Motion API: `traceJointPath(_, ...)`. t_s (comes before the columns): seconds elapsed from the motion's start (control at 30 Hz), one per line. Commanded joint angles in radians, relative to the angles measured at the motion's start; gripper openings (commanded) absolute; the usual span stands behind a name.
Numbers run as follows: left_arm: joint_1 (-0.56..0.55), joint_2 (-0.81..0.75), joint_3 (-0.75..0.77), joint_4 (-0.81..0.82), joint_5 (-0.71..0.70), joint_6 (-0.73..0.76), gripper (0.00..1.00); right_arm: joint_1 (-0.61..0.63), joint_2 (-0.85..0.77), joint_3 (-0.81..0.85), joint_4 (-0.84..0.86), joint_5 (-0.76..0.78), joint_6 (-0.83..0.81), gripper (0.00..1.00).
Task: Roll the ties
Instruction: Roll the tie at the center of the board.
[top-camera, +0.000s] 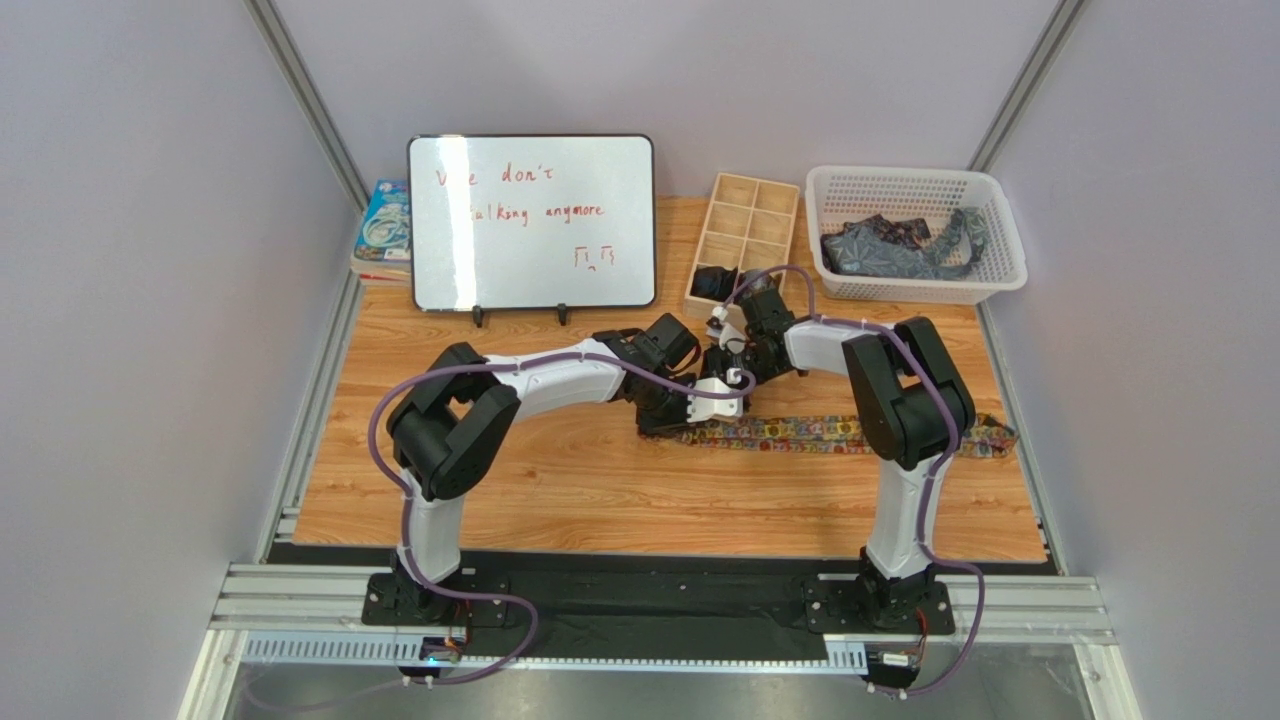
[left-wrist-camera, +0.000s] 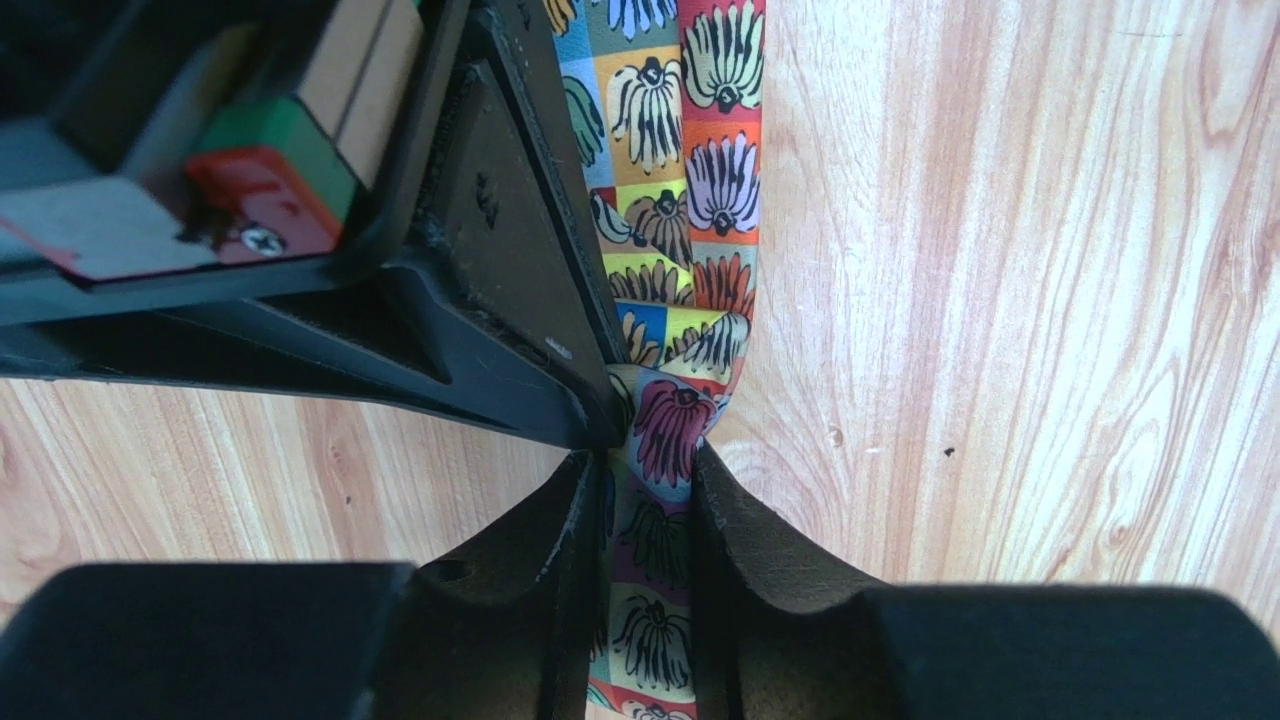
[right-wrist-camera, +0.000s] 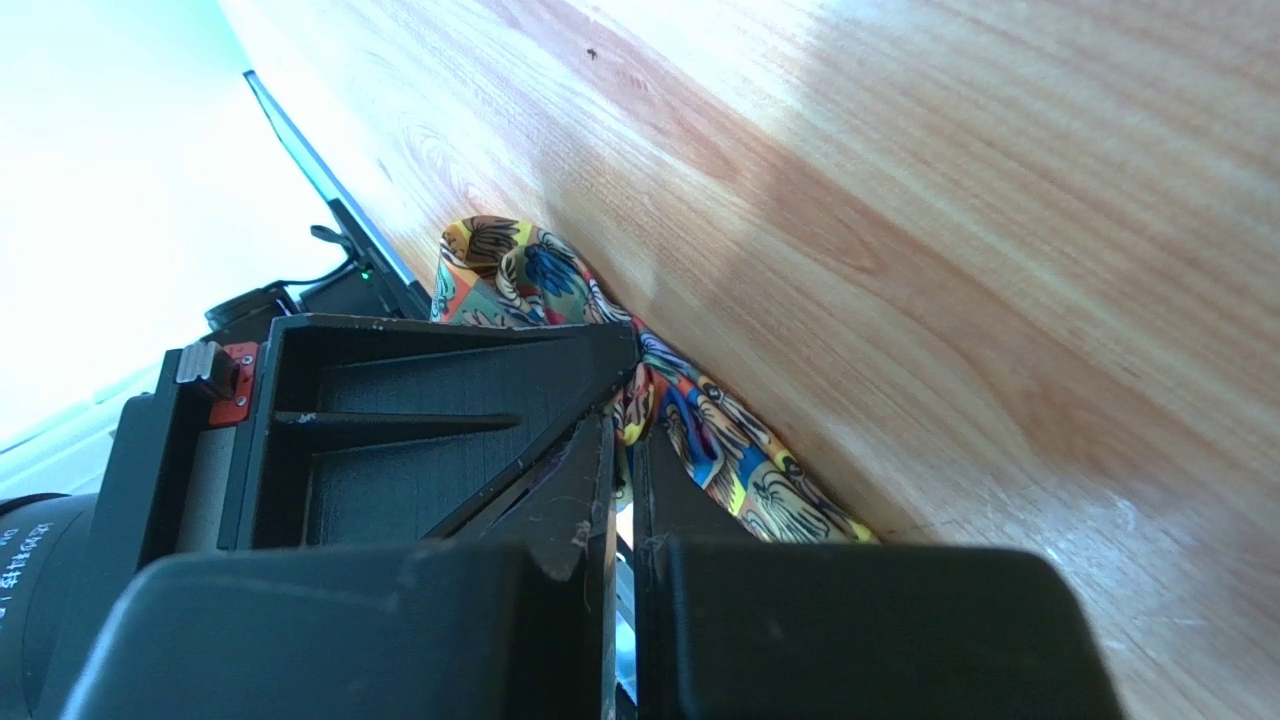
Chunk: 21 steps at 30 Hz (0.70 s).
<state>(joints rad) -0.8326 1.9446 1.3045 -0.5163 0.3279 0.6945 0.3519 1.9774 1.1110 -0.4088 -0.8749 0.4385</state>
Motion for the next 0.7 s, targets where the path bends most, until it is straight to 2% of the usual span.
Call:
traceJointPath(0.0,0.001,-0.021,0.013,-0.111,-0.059,0.005,0.31,-0.019,-0.015,0.049,-0.071,0.03,-0.086,0.0)
traceJointPath(0.23,0.0,-0.024,0.009,-0.137,-0.044,0.0,0.42,-0.03,-0.026,0.059,-0.079,0.02,-0.101,0.0)
traceJointPath(0.57,0.026,-0.021,0.019,-0.157,-0.032,-0.015,0.36,-0.033,-0.026,0.05,-0.097,0.051,-0.19,0.0)
traceJointPath(0.63,0.03,-0.024,0.021,-0.16,-0.02,-0.018,0.4,-0.03,-0.029,0.039,-0.093,0.071,-0.196,0.0)
traceJointPath(0.67,0.033,-0.029,0.021,-0.16,-0.01,-0.018,0.46,-0.031,-0.025,0.035,-0.091,0.08,-0.199,0.0)
